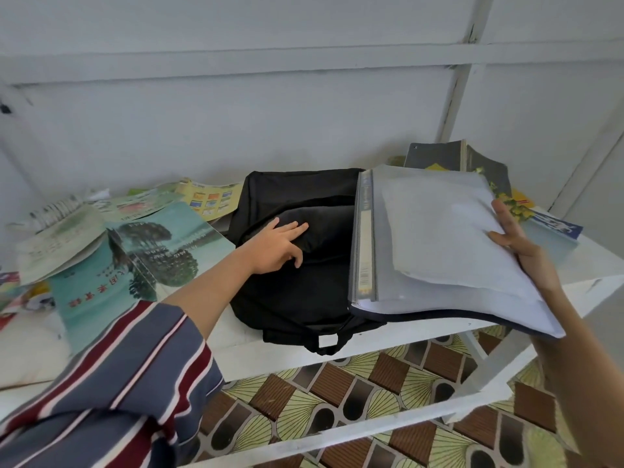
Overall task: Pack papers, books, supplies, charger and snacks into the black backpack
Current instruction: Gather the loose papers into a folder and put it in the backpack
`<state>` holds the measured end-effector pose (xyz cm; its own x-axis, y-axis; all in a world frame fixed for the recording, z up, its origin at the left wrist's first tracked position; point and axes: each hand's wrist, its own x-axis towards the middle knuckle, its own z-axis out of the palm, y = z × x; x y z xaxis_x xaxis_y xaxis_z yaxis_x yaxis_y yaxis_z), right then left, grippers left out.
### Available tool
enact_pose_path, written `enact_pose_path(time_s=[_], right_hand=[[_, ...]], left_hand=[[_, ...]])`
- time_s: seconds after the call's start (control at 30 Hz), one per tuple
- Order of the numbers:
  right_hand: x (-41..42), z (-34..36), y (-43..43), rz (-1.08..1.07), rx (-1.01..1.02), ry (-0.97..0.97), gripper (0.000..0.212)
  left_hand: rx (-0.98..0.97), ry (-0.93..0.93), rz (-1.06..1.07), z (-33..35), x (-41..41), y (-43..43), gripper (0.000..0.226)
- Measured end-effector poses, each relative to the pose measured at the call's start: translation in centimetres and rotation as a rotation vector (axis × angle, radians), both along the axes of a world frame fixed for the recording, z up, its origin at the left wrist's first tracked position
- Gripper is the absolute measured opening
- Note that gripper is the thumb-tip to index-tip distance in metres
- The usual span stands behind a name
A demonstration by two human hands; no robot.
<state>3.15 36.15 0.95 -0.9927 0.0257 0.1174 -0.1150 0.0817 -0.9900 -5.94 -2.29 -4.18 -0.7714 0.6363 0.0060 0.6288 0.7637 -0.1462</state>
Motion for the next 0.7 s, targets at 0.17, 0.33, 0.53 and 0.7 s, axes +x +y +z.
enact_pose_path(time_s=[0.17, 0.33, 0.53, 0.7], right_hand=[[1.1, -0.5, -0.6, -0.031, -0.043, -0.041, 0.055], [2.0, -0.3, -0.6, -0.03, -0.078, -0.079, 0.055], [3.0, 0.2, -1.2, -0.02, -0.082, -0.06, 0.056], [3.1, -0.2, -1.2, -0.013, -0.085, -0.082, 0.056]], left_hand=[[0.036, -0.049, 0.062, 0.2, 0.8, 0.4, 0.034], [0.057, -0.032, 0.105, 0.2, 1.3, 0.4, 0.051], [0.007, -0.096, 0.131, 0.4, 1.8, -0.1, 0.04], [-0.035, -0.079, 0.13, -0.2, 2.0, -0.4, 0.038]])
